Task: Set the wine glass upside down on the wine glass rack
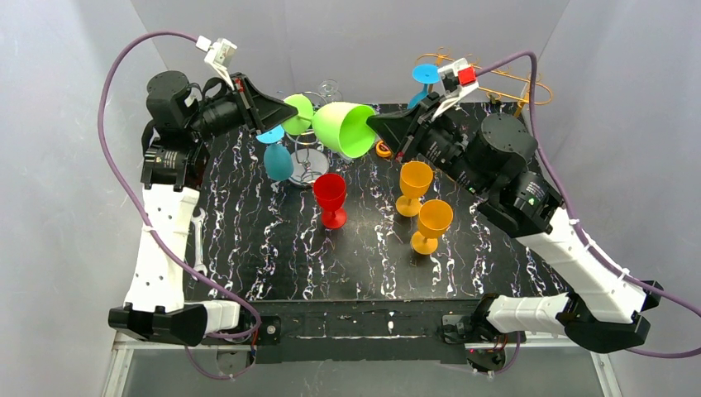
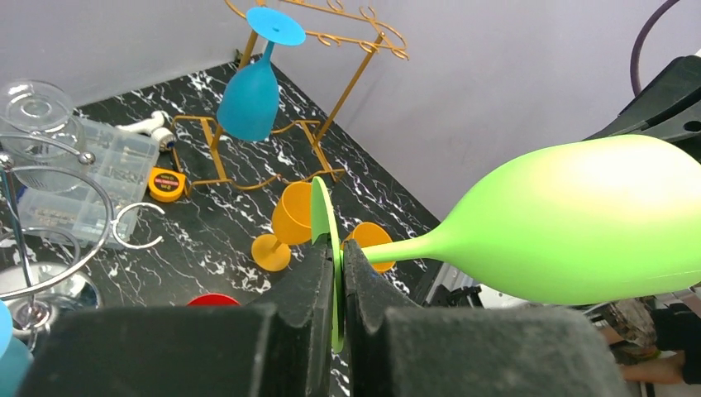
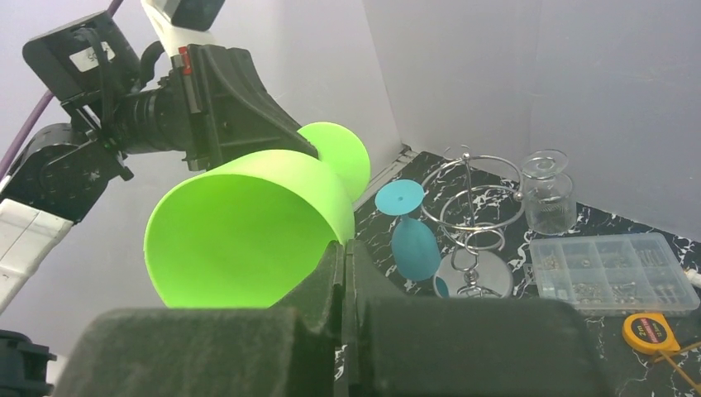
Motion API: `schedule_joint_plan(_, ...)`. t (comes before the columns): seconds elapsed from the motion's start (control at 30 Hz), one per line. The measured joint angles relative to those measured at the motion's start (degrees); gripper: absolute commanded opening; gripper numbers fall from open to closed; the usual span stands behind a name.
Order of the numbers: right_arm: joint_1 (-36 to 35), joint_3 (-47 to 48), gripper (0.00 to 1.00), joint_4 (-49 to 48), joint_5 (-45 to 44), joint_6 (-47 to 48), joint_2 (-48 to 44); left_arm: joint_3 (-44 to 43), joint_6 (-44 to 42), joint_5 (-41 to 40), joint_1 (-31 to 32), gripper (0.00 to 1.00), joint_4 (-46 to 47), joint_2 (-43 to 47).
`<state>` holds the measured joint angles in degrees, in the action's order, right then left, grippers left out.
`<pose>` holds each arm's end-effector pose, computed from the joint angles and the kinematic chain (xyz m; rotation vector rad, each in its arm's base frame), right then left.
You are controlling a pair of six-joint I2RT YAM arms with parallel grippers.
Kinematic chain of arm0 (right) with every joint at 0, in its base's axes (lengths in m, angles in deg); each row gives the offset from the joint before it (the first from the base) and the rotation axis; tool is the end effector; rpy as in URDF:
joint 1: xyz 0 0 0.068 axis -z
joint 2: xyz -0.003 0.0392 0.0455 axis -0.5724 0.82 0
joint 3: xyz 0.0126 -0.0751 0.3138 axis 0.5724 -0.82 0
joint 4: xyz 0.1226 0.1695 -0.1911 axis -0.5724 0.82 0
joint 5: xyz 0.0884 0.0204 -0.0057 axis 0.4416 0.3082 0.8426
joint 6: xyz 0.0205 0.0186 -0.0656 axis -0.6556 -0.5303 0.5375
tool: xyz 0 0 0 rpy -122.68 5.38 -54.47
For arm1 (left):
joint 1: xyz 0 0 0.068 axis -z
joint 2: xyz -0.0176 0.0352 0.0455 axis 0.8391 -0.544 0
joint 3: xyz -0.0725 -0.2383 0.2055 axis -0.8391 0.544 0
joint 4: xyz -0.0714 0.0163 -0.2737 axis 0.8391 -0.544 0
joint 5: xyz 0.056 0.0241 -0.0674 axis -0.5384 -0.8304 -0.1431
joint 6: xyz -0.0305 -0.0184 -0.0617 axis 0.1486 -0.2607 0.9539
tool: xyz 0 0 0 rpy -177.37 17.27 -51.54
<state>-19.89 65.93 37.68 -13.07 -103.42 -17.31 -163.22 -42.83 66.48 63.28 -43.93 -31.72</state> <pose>0.1445 0.1879 0.6067 -0.3064 1.3781 0.9468 0.2498 -0.0731 0.5879 0.4833 1.5397 -1.1050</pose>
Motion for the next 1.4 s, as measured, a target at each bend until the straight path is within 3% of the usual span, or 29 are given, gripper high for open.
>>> schedule_joint_plan(0.1,0.0,0.7,0.1,0.1,0.5,-0.1,0.6,0.2,0.6,-0.5,0.0,0.0,1.6,0.1)
schedule_joint_plan(0.2,0.1,1.3,0.36,0.1,1.2,-0.3,1.0,0.2,0.0,-1.0,0.0,0.0,1.9,0.2)
schedule_joint_plan(0.27,0.0,1.4,0.6,0.3,2.3,-0.7,1.0,0.2,-1.5,-1.2,0.0,0.0,2.1,0.1)
schedule_joint_plan(0.33,-0.1,1.6,0.73,0.8,2.8,-0.4,1.0,0.2,-3.9,-1.1,0.0,0.0,2.5,0.3)
schedule_joint_plan(0.53,0.0,1.8,0.85,5.6,2.5,0.0,0.2,0.3,-14.4,-1.1,0.0,0.0,5.9,1.8)
schedule_joint_plan(0.63,-0.1,0.9,0.96,8.4,2.3,0.0,-1.7,0.3,-19.7,-0.3,0.0,0.0,8.8,3.0)
schedule_joint_plan(1.0,0.0,-3.0,0.98,25.4,-3.8,3.3,-8.2,0.9,-43.2,3.7,0.0,0.0,11.7,7.3)
schedule_joint_plan(1.17,0.0,-3.2,0.98,14.3,6.8,0.5,-4.2,2.8,-50.1,5.6,0.3,0.0,11.1,9.5)
schedule_joint_plan(1.4,0.0,-2.4,0.98,1.2,19.4,-4.1,7.5,3.1,-51.8,5.9,0.3,0.0,10.0,9.9)
